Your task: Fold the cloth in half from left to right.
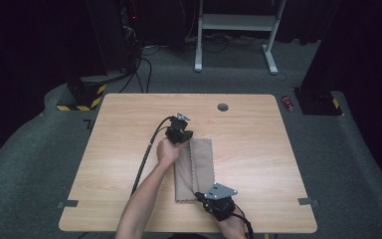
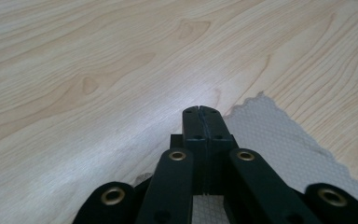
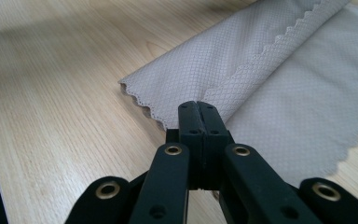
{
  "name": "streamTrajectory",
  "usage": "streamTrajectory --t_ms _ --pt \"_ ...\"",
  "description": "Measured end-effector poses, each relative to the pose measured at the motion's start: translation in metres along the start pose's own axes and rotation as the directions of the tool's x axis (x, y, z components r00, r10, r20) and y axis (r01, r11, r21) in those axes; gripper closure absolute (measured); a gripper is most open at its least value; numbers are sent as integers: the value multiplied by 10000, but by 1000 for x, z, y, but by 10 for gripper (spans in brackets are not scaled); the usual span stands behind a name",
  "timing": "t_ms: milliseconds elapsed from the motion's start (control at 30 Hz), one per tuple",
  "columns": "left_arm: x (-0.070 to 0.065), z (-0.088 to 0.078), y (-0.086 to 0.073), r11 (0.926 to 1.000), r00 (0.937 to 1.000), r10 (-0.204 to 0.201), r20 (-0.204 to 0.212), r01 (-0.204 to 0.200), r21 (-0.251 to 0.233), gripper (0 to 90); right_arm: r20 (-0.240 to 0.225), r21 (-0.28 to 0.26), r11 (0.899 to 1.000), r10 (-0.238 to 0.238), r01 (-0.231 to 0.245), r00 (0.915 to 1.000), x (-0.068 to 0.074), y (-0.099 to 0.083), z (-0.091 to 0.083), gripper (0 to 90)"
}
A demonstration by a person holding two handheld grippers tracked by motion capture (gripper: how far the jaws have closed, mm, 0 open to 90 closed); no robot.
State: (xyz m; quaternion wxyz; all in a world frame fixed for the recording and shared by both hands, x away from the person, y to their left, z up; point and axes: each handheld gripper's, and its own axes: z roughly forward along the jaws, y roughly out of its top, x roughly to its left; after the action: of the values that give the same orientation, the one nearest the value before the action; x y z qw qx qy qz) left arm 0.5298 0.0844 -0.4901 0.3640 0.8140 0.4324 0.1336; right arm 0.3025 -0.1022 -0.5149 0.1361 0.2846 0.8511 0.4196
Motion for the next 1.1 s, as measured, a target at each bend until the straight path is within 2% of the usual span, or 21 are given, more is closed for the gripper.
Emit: streamTrajectory --t_ms 100,200,500,833,900,1100 --pt "-5 4 3 9999 9999 146 56 -146 22 900 91 15 10000 36 -36 10000 -2 -3 -3 900" --pt "-9 8 5 9999 9999 96 119 -96 31 900 218 27 9999 99 -100 9997 -5 -6 -7 900" --pt "-18 18 11 9995 9993 307 214 -309 84 900 534 61 9996 269 -272 9982 -12 -13 -17 900" --pt "-31 27 17 9988 9982 482 359 -485 77 900 709 179 9993 310 -324 9970 -16 -20 -22 900" --pt "-31 28 18 9979 9974 618 376 -625 170 900 726 204 9991 353 -369 9967 -17 -22 -23 899" --pt "-33 32 17 9985 9981 510 349 -515 160 900 752 224 9987 447 -465 9962 -19 -23 -25 899"
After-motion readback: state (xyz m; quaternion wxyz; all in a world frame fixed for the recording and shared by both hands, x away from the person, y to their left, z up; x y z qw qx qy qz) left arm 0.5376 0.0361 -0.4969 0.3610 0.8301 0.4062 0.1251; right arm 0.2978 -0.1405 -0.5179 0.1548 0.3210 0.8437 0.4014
